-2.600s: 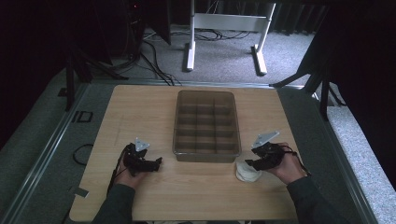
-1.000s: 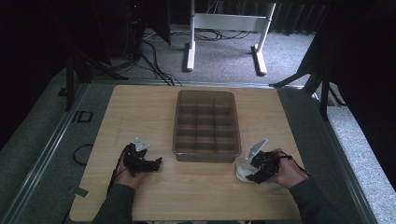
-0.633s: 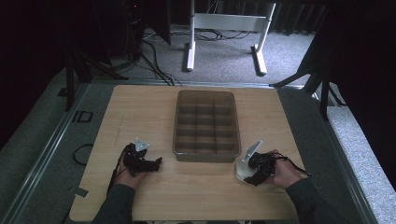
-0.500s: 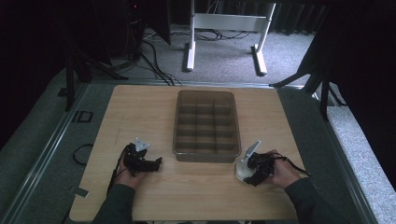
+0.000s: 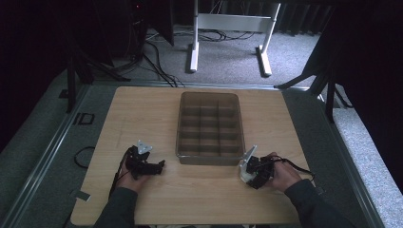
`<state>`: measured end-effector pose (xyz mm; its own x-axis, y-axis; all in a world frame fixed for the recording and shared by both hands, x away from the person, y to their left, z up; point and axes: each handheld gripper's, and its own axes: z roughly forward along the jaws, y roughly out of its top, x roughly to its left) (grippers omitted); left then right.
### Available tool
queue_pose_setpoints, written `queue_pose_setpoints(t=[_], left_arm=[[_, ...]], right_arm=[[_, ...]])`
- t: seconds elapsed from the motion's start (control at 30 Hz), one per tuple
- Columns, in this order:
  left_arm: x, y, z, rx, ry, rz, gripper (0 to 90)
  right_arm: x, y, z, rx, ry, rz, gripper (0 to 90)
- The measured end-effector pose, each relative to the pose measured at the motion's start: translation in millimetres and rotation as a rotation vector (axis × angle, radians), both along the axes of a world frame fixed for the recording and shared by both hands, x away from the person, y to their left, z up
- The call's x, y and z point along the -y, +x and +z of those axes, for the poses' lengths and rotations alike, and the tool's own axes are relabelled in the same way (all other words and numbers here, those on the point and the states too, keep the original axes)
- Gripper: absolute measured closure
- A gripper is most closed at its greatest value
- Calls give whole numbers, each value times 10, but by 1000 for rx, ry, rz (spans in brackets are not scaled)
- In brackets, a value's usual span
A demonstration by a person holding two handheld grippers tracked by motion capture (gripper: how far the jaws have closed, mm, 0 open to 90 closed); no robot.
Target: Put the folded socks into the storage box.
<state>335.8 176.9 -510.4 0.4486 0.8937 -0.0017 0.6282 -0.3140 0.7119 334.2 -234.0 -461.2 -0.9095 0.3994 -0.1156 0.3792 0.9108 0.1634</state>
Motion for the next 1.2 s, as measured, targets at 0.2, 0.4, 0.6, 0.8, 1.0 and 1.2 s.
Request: queue_pose_setpoints(t=[0.2,0.4,0.6,0.8,1.0,1.2], left_arm=[[0,0,0,0,0,0,66],[0,0,0,0,0,0,66],[0,0,0,0,0,0,66],[0,0,0,0,0,0,66],[0,0,0,0,0,0,66],[0,0,0,0,0,0,66]], right_arm=[[17,10,11,16,-2,2,494],[51,27,26,24,9,2,579],[112,45,59,23,29,-2,629],[167,40,96,16,43,-12,644],[201,36,134,8,52,-10,651],[196,24,178,10,55,-8,652]])
